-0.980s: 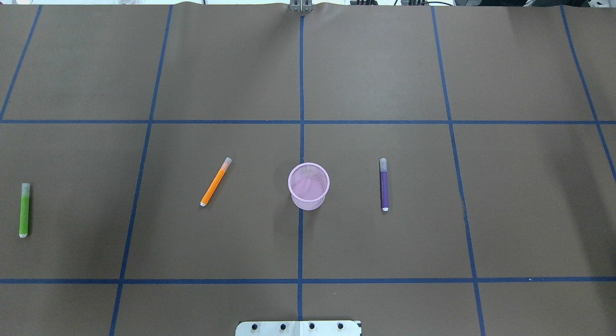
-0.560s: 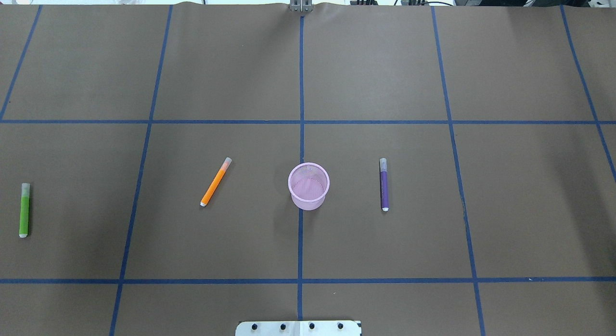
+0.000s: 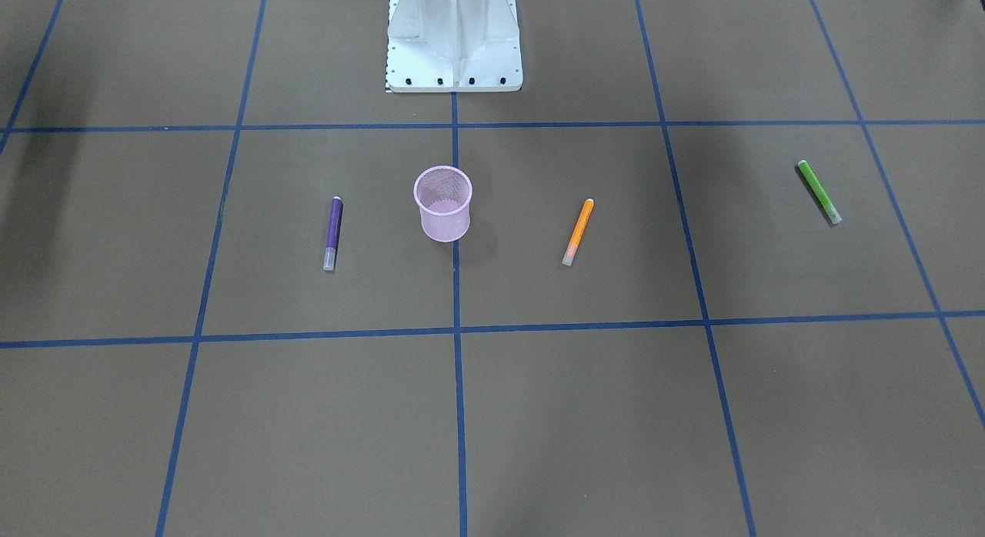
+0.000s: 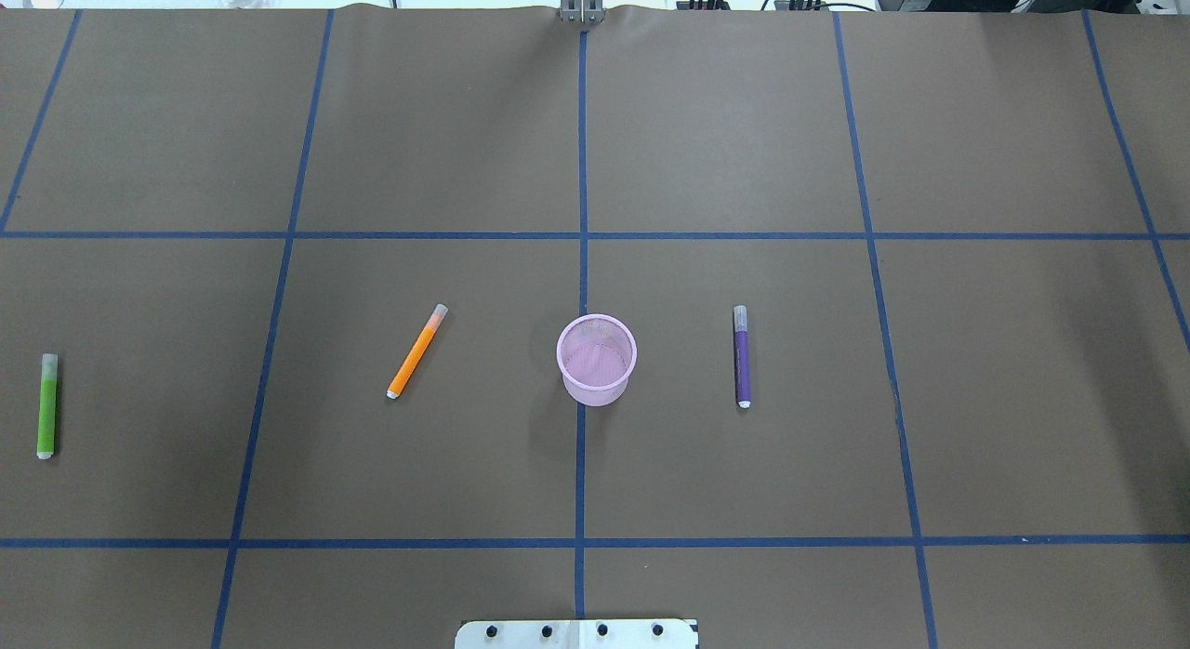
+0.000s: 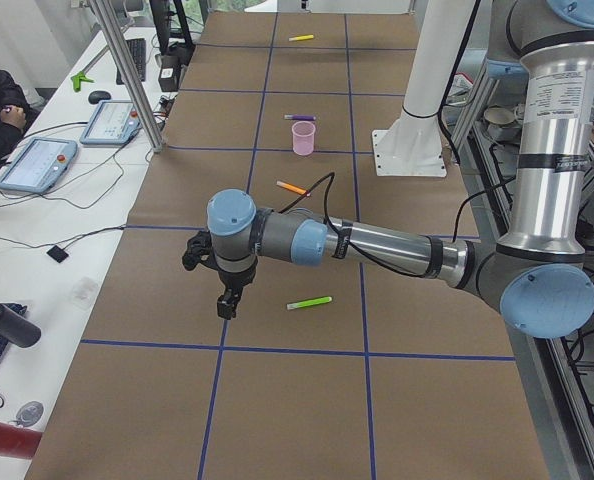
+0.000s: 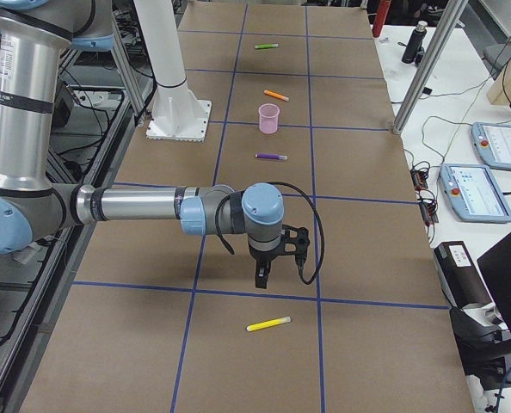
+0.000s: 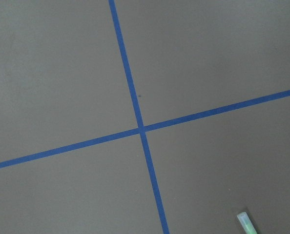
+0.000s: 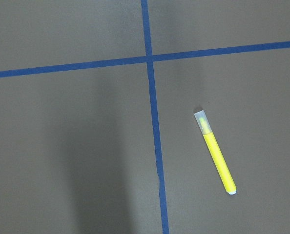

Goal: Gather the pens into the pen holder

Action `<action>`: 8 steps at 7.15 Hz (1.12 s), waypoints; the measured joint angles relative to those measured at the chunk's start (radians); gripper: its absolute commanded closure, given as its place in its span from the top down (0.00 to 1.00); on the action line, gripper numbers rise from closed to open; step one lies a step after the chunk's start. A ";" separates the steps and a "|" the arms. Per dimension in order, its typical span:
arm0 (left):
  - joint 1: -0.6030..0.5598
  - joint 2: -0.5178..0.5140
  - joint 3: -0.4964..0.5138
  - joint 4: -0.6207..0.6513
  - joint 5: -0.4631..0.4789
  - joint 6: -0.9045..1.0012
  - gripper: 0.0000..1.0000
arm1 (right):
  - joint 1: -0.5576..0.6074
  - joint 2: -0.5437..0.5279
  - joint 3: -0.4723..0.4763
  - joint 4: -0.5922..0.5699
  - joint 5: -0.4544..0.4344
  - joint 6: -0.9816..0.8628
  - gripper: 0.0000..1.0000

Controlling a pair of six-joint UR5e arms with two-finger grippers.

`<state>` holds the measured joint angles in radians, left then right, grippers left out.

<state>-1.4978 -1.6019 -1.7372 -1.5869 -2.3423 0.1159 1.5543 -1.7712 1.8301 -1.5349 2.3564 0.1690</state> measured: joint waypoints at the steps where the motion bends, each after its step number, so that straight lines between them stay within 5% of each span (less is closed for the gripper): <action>1: 0.025 -0.009 -0.016 -0.001 -0.002 -0.014 1.00 | -0.001 0.005 0.001 0.002 0.003 0.001 1.00; 4: 0.156 -0.008 -0.047 -0.087 0.023 -0.428 1.00 | -0.021 0.016 -0.003 0.001 -0.002 0.010 1.00; 8: 0.337 0.204 -0.040 -0.499 0.128 -0.855 1.00 | -0.025 0.002 -0.059 0.090 -0.003 0.004 1.00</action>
<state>-1.1610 -1.3980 -1.7768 -2.0855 -2.2144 -0.7394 1.5295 -1.7690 1.7715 -1.4450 2.3534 0.1726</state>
